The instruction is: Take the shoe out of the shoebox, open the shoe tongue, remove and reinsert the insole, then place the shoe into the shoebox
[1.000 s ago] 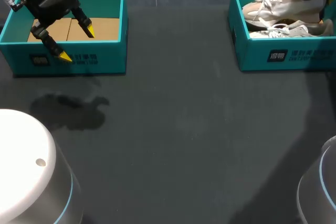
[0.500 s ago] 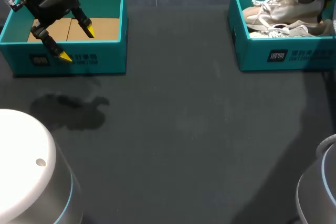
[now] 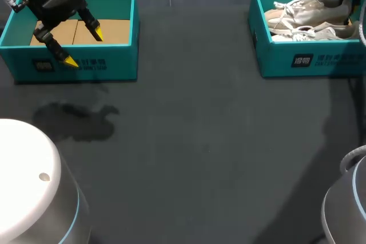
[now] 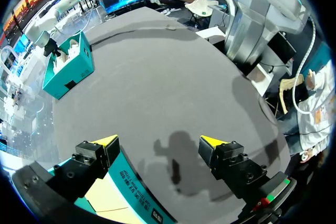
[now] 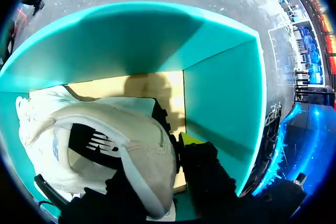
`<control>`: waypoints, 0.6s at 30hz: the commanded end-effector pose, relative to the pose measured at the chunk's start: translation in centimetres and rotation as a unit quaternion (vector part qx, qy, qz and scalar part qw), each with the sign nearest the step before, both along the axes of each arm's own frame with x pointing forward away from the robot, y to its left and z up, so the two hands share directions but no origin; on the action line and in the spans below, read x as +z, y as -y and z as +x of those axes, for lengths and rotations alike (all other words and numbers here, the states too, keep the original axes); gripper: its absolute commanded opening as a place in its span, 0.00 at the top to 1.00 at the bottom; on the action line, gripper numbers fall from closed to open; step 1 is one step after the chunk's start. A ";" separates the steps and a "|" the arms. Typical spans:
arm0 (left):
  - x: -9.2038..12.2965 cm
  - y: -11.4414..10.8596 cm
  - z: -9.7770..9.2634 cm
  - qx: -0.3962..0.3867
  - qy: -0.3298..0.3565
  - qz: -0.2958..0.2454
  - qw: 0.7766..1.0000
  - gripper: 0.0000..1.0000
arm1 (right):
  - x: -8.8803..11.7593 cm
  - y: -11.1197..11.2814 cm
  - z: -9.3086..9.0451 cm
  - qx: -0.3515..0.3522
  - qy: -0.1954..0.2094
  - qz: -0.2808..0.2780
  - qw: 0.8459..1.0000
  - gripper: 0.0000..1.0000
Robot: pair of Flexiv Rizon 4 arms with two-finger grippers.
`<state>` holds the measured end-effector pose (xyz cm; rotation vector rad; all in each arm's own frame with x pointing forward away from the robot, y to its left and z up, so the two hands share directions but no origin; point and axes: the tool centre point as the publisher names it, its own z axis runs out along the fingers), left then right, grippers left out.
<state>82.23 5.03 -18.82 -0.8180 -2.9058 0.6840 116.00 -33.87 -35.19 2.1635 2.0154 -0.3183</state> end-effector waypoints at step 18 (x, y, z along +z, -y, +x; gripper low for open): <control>0.0 0.0 0.1 -0.001 0.000 0.001 1.000 0.00 | -0.5 0.2 0.8 0.005 -0.007 0.022 1.000 0.73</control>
